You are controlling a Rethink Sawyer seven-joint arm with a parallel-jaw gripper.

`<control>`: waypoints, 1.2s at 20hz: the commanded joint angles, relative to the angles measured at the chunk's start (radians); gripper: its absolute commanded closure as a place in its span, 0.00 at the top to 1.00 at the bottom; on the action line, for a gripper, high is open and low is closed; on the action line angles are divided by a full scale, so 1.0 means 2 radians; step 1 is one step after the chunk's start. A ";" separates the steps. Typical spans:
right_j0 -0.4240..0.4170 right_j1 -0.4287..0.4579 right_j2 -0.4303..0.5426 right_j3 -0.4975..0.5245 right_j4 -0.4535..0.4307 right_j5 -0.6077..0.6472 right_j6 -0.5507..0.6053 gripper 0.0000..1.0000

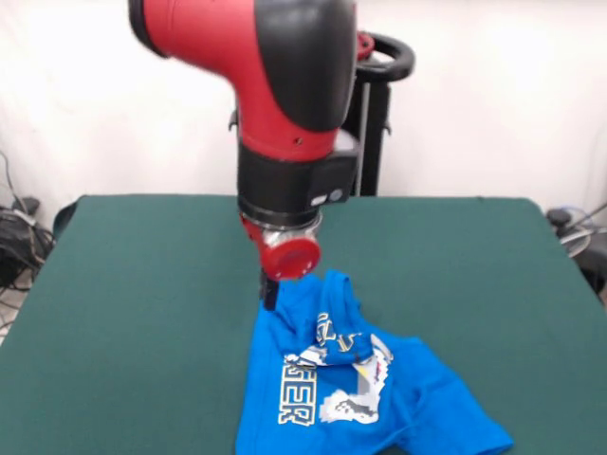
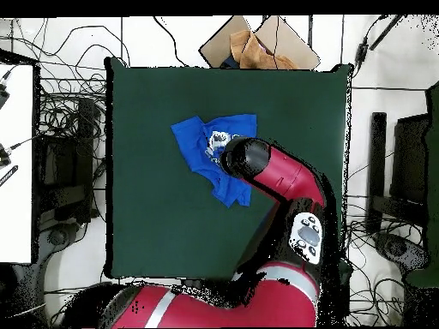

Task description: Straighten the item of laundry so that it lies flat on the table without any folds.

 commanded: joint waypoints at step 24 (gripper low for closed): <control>-0.058 0.033 0.138 0.020 -0.075 0.052 -0.019 0.00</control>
